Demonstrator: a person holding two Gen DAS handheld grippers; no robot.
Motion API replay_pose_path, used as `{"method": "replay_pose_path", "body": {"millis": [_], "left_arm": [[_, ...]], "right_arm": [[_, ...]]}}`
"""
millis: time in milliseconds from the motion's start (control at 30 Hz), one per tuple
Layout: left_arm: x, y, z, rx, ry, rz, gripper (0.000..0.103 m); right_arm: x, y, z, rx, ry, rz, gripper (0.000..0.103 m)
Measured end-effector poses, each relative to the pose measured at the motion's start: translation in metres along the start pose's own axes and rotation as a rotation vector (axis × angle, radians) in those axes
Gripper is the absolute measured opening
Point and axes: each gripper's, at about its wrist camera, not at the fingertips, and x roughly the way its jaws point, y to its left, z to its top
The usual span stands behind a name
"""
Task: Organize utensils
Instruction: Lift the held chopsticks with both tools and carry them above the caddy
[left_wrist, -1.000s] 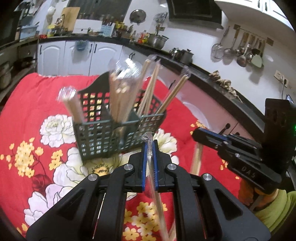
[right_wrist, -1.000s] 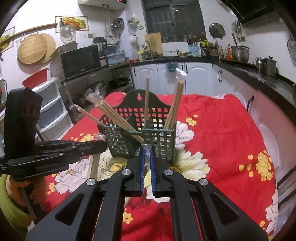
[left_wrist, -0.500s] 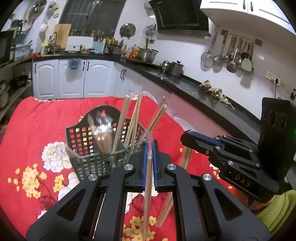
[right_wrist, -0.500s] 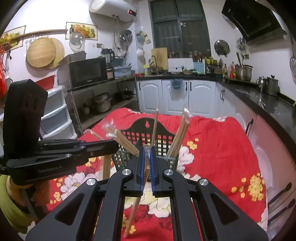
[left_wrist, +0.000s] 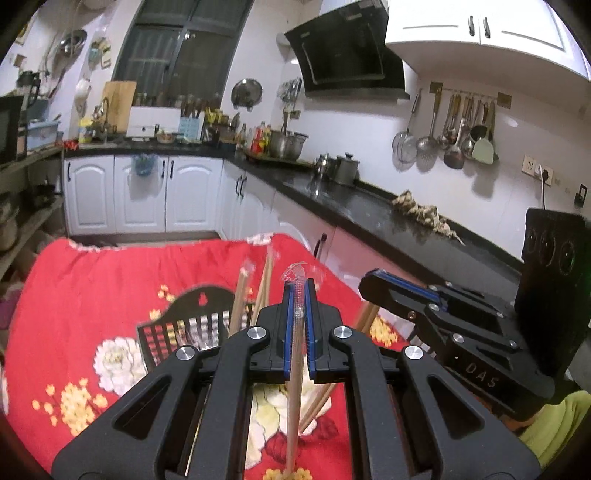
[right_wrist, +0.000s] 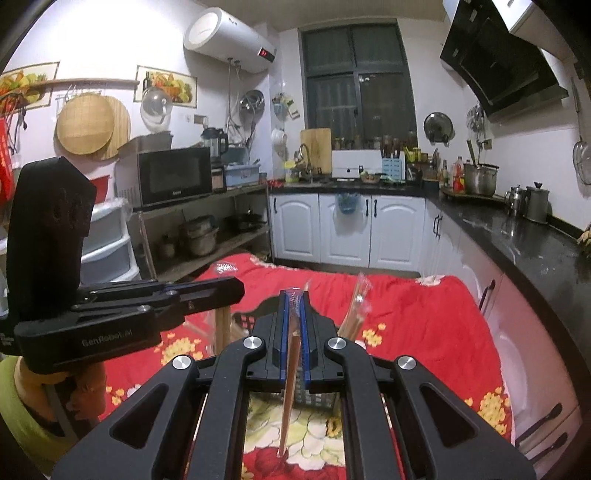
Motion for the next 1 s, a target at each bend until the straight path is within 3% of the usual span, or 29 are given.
{"method": "replay_pose_path", "body": {"millis": [567, 1000], "left_arm": [[-0.017, 0.003, 0.073, -0.003, -0.183, 0.041, 0.003], [-0.021, 0.019, 0.101, -0.017, -0.272, 0.130, 0.003]], "right_arm": [[-0.009, -0.007, 0.055, -0.013, -0.151, -0.030, 0.006], [-0.002, -0.021, 0.079, -0.036, -0.232, -0.070, 0.006]]}}
